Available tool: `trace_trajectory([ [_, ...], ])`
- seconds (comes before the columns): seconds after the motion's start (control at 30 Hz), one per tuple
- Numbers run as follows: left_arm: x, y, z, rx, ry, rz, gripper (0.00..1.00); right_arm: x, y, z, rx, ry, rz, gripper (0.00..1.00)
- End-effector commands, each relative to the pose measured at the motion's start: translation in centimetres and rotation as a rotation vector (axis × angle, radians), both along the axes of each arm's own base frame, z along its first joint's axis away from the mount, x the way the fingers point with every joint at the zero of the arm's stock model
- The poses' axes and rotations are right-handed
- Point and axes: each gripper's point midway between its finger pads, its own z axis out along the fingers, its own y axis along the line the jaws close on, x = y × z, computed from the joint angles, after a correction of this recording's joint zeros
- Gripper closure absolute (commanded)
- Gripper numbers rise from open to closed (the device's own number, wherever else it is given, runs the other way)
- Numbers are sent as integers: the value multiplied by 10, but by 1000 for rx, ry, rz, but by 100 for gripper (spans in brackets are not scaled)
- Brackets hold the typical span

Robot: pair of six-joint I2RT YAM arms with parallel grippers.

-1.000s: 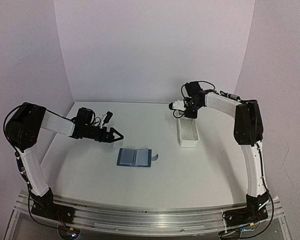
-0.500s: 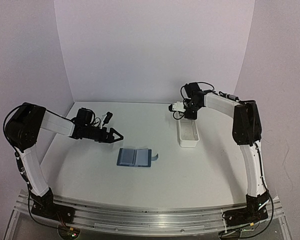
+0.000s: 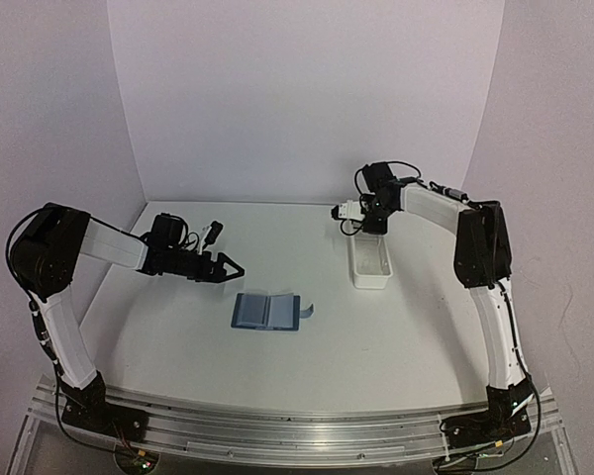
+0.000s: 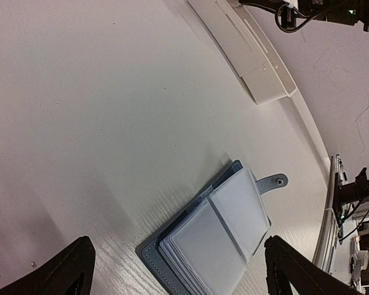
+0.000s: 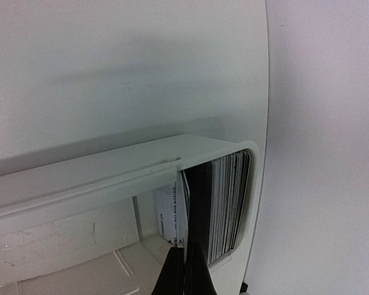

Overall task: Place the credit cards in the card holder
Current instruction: Pick up the credit card from the storage box.

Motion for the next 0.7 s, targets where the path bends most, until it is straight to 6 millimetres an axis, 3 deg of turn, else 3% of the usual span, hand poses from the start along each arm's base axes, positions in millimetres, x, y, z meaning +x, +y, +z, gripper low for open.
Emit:
trace_trajectory([
  [0.0, 2, 0, 17, -23, -33, -7, 4, 4, 11, -12, 4, 3, 28, 100],
  [0.23, 2, 1, 17, -17, -36, -3, 4, 9, 8, -20, -17, -17, 13, 88],
  [0.37, 3, 1, 16, -12, -37, -3, 4, 15, 11, -24, -16, -39, 20, 87],
  [0.67, 3, 1, 15, -7, -32, -4, 4, 16, 13, -5, -32, -87, 22, 85],
])
